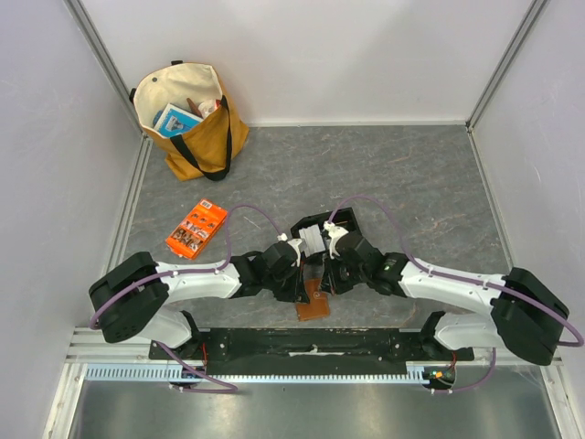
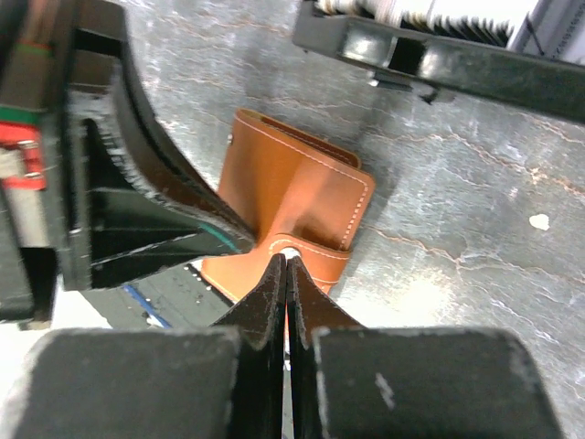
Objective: Put the credit cards into the card holder
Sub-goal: Close the card holder at the center of the board.
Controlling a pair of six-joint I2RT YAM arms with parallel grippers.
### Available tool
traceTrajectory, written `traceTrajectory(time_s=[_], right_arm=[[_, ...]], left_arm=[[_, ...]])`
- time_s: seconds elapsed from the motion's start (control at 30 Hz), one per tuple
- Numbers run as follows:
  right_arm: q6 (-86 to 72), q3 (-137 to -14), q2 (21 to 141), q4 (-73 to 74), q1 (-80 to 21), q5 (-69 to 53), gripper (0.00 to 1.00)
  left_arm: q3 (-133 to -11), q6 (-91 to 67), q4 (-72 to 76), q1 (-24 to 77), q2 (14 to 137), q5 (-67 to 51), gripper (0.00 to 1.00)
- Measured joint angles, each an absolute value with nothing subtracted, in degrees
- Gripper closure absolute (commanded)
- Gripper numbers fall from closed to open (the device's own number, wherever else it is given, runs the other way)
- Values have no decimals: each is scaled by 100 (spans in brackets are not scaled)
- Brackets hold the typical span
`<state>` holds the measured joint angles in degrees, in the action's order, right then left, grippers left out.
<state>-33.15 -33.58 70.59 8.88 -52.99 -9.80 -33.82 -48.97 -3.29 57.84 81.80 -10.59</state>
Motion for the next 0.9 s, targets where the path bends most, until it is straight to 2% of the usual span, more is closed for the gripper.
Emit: traceTrajectory(time_s=[0.3, 0.9], right_arm=[[-3297, -3391, 7612, 917, -5299, -899, 99], [-3297, -3411, 7649, 910, -5299, -926, 97]], left_arm=[[-3385, -4897, -331, 5789, 8180, -1055, 95], [-3391, -4897, -338, 5789, 8180, -1048, 95]])
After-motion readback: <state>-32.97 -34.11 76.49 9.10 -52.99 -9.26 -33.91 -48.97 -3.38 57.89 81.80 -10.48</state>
